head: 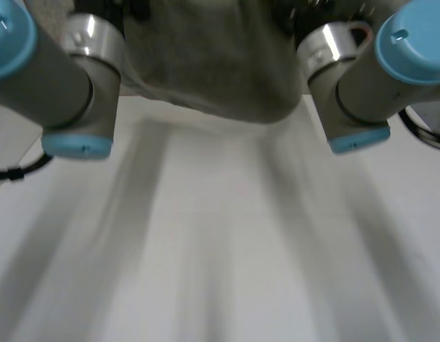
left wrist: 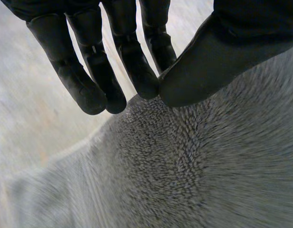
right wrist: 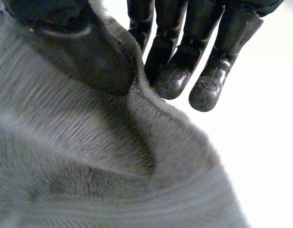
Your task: Fold the towel.
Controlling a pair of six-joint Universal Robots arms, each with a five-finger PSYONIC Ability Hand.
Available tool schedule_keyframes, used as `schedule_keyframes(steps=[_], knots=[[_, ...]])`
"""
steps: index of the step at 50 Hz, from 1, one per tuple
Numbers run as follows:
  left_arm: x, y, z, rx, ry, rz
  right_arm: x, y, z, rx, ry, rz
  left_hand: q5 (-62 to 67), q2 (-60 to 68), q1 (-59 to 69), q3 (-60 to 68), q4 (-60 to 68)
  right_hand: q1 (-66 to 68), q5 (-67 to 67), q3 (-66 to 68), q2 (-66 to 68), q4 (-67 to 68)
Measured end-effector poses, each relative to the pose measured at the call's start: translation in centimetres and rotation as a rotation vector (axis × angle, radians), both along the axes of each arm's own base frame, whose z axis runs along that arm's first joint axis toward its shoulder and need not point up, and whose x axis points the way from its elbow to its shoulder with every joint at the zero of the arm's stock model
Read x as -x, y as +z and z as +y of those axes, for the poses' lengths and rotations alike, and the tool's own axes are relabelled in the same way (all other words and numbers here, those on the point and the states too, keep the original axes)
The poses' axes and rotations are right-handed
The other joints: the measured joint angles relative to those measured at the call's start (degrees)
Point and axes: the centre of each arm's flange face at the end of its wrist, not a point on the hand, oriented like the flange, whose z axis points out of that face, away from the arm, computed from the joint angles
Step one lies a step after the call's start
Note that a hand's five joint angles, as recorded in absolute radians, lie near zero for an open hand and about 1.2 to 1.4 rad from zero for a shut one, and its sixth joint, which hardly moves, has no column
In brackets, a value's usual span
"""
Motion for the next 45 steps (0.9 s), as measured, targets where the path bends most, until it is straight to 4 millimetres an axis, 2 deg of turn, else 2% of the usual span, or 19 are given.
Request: schedule_keyframes(steps=[3,5,6,10,13,17,19,23,27,32,36,39,42,45], knots=[[-0.6,-3.7,-0.2,-0.102,0.009,-0.062,0.0,-3.1,0.4,-0.149,0.024,0.094,0.0,0.0,0.0,0.02,0.0,0.01,0.0,0.0,0.0,0.0],[-1.2,-5.7,-0.2,-0.159,0.018,-0.094,0.1,-4.3,0.6,-0.205,0.028,0.128,0.0,0.0,0.0,0.03,0.0,0.02,0.0,0.0,0.0,0.0],[-1.7,-7.3,-0.2,-0.205,0.027,-0.119,0.2,-5.7,0.9,-0.262,0.031,0.162,0.0,0.0,0.0,0.04,0.0,0.02,0.0,0.0,0.0,0.0],[-3.1,-11.9,0.4,-0.338,0.05,-0.19,0.7,-9.3,1.8,-0.396,0.033,0.243,0.0,0.0,0.0,0.07,0.0,0.03,0.0,0.0,0.0,0.0],[-4.3,-16.1,1.8,-0.455,0.066,-0.27,1.4,-12.9,3.1,-0.519,0.036,0.315,0.0,0.0,0.0,0.09,0.0,0.03,0.0,0.0,0.0,0.0],[-5.4,-19.6,3.7,-0.546,0.077,-0.366,2.6,-16.7,5.3,-0.652,0.038,0.391,0.0,0.0,0.0,0.11,0.0,0.03,0.0,0.0,0.0,0.0],[-6.0,-21.2,4.8,-0.585,0.081,-0.423,3.4,-17.9,6.5,-0.703,0.038,0.417,0.0,0.0,0.0,0.14,0.0,0.03,0.0,0.0,0.0,0.0],[-6.6,-22.8,6.1,-0.618,0.085,-0.49,4.7,-18.5,8.6,-0.751,0.037,0.428,0.0,0.0,0.0,0.15,0.0,0.03,0.0,0.0,0.0,0.0],[-7.1,-23.7,7.0,-0.623,0.09,-0.528,6.0,-17.9,10.6,-0.765,0.034,0.389,0.0,0.0,0.0,0.15,0.0,0.03,0.0,0.0,0.0,0.0],[-7.2,-23.7,6.7,-0.583,0.102,-0.514,7.1,-17.2,12.3,-0.762,0.035,0.297,0.0,0.0,0.0,0.16,0.0,0.03,0.0,0.0,0.0,0.0],[-7.2,-23.5,6.0,-0.543,0.118,-0.487,7.9,-17.1,12.9,-0.761,0.032,0.238,0.0,-0.03,-0.02,0.01,0.0,0.03,0.0,0.0,0.0,0.0],[-7.4,-23.4,5.3,-0.514,0.132,-0.467,8.4,-17.1,12.9,-0.76,0.023,0.203,-6.27,-7.83,-3.85,-9.29,-8.87,0.03,0.0,0.0,0.0,0.0],[-7.5,-23.6,4.8,-0.496,0.143,-0.453,8.9,-16.9,12.7,-0.754,0.013,0.166,-22.63,-24.21,-19.76,-25.78,-25.52,0.03,0.32,0.0,0.0,0.0],[-7.6,-24.0,4.7,-0.498,0.146,-0.453,9.2,-16.7,12.2,-0.754,0.006,0.132,-34.11,-35.99,-31.61,-37.43,-36.73,0.03,0.46,0.0,0.01,0.0]])
